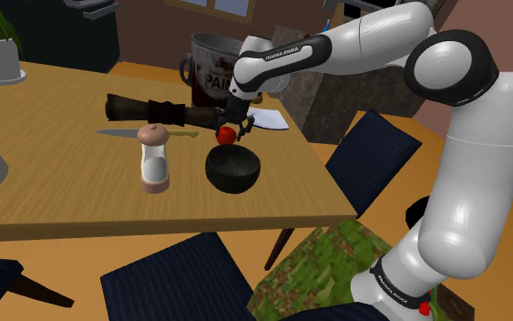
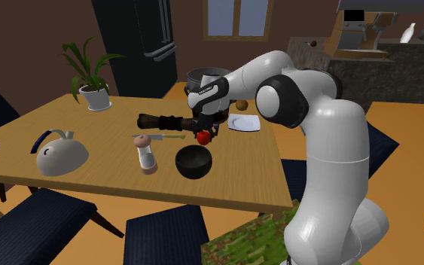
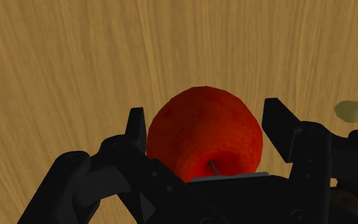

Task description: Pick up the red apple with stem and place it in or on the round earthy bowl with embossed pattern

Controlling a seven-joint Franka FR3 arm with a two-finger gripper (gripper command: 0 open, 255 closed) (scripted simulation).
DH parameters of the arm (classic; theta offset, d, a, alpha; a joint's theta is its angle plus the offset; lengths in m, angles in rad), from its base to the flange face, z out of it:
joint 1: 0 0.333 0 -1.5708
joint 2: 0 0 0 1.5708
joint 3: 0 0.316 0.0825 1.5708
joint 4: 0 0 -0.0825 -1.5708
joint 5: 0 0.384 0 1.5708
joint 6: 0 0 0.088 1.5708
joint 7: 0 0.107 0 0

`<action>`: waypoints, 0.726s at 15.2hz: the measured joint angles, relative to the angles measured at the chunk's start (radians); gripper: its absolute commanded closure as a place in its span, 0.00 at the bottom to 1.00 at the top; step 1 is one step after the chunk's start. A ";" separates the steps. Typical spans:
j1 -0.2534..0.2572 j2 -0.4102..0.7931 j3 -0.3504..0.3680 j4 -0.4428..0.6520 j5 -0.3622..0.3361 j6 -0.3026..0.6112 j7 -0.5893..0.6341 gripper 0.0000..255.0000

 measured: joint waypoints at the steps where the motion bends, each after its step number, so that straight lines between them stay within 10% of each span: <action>1: 0.000 0.000 0.000 0.000 0.000 0.000 0.000 1.00; 11: -0.001 -0.042 0.001 0.048 0.000 -0.090 0.009 1.00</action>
